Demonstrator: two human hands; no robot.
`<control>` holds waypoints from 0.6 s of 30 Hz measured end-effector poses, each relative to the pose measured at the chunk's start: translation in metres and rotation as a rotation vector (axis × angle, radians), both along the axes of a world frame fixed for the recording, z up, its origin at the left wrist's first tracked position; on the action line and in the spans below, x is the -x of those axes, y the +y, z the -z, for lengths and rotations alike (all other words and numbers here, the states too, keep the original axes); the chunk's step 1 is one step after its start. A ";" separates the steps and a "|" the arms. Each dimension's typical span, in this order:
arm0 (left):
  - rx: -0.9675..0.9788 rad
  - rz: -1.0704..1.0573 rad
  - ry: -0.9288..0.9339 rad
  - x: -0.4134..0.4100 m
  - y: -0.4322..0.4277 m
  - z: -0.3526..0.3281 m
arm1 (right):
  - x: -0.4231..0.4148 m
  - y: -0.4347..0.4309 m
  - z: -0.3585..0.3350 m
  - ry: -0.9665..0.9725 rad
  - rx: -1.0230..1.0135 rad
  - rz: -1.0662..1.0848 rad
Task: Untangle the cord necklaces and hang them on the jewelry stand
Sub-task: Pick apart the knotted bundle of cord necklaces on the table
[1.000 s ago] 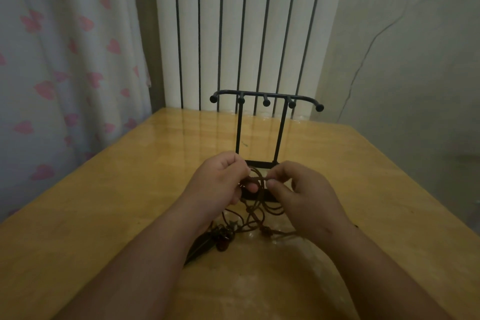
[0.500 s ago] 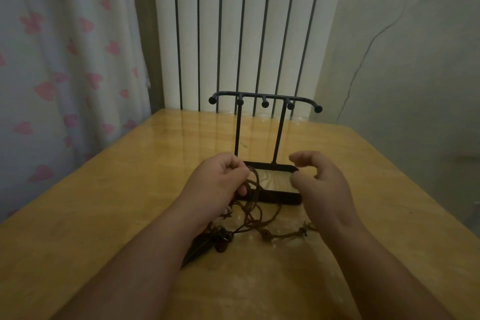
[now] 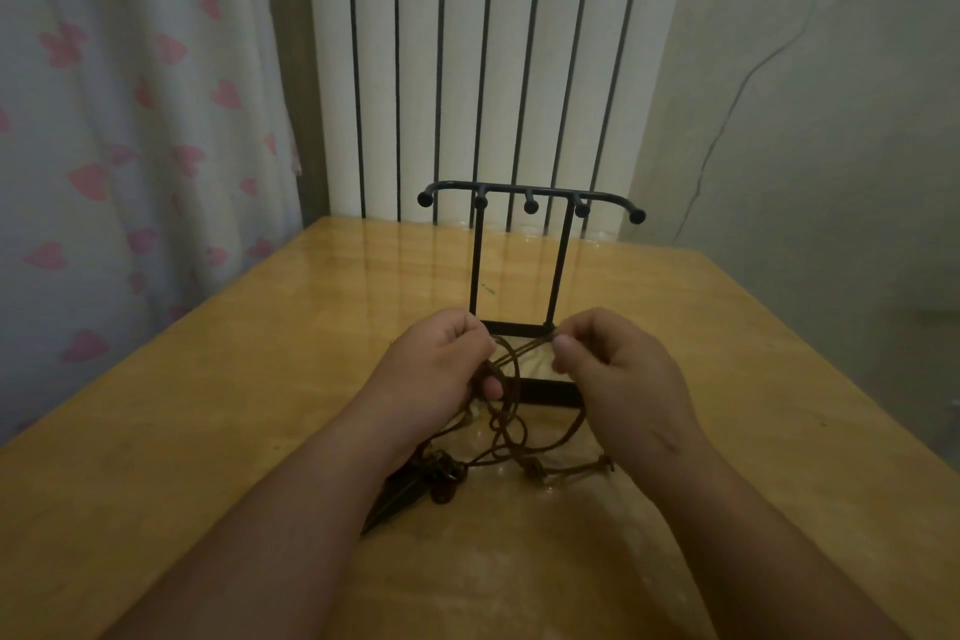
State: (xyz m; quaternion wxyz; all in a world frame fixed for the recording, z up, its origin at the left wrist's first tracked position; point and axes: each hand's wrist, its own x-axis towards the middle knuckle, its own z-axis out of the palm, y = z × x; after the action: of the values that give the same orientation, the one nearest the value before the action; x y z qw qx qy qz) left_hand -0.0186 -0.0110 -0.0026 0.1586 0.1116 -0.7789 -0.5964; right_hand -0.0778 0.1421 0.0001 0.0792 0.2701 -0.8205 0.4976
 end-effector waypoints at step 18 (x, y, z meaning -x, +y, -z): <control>0.024 -0.044 -0.061 -0.003 0.001 -0.006 | -0.004 0.007 -0.019 -0.384 0.663 -0.019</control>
State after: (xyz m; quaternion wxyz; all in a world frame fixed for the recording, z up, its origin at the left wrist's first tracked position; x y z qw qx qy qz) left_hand -0.0154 -0.0096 0.0033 0.1492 0.1451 -0.7877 -0.5799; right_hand -0.0741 0.1494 0.0191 0.0022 0.1393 -0.6125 0.7781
